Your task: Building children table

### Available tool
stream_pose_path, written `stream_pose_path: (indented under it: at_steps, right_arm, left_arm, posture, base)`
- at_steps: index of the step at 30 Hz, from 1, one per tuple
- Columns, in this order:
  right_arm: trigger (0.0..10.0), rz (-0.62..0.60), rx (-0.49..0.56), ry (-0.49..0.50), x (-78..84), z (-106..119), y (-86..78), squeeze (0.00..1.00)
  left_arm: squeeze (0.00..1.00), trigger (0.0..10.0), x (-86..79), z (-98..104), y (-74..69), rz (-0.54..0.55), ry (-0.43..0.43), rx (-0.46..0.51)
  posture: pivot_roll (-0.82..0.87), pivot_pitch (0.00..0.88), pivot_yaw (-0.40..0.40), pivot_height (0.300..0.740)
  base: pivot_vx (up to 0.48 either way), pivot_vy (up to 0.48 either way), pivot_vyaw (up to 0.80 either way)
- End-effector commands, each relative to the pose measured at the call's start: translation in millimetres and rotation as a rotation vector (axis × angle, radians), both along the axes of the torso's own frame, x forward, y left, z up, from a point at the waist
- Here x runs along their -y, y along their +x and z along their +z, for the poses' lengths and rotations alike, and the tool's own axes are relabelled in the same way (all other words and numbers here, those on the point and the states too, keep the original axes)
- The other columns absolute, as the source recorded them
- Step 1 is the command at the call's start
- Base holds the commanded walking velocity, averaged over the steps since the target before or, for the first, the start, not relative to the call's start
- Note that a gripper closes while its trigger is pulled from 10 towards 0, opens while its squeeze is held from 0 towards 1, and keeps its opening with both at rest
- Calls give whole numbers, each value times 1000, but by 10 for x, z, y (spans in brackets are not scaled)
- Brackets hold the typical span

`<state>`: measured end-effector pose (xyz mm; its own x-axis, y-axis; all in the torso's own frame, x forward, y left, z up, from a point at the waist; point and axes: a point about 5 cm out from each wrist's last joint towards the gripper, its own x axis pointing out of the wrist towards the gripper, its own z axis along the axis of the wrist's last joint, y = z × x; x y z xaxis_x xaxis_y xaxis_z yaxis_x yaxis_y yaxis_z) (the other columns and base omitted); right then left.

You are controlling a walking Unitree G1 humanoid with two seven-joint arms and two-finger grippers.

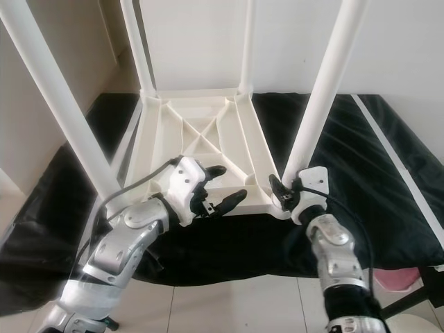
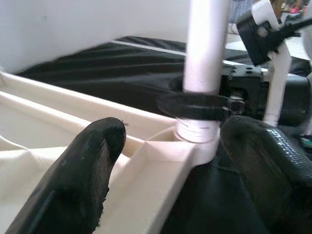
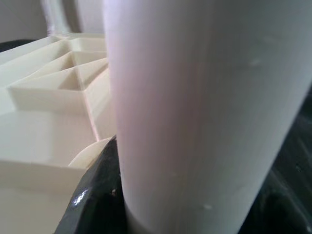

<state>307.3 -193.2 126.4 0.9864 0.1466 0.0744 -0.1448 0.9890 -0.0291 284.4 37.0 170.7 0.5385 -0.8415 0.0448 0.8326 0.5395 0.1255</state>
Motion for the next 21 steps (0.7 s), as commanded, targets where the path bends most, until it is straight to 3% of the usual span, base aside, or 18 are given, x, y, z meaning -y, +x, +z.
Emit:
stream_pose_path:
  at_steps: [1,2,4,5,6,8,13,21]
  right_arm:
    - [10000,-97,-80,32,22,-155,-57,0]
    - [10000,-97,-80,32,22,-155,-57,0]
    - [10000,-346,-93,104,-27,-225,-127,0]
    - [10000,-346,-93,104,-27,-225,-127,0]
    - [10000,-477,-114,135,-72,-266,-182,0]
    - [10000,-514,-108,146,-99,-267,-201,0]
    - [10000,-454,-127,185,-330,-232,-239,0]
    - [10000,-463,-137,193,-309,-229,-328,0]
  left_arm:
    - [0,10000,5,-41,-23,17,-9,-22]
    - [0,10000,5,-41,-23,17,-9,-22]
    - [0,10000,11,-59,-63,8,-39,-56]
    - [0,10000,11,-59,-63,8,-39,-56]
    - [0,10000,8,-94,-46,20,-36,-106]
    - [0,10000,9,-109,-35,22,-29,-124]
    - [0,10000,-13,-97,-21,28,-46,-148]
    - [0,10000,-10,-139,-34,46,7,-159]
  posture:
    - [-66,53,17,740]
    - [-66,53,17,740]
    - [-72,71,18,740]
    - [-72,71,18,740]
    - [-74,76,17,740]
    - [-74,79,16,740]
    - [-82,98,23,740]
    - [-79,115,35,740]
  base:
    - [0,0,0]
    - [0,0,0]
    - [0,0,0]
    - [0,0,0]
    - [0,0,0]
    - [0,0,0]
    - [0,0,0]
    - [0,0,0]
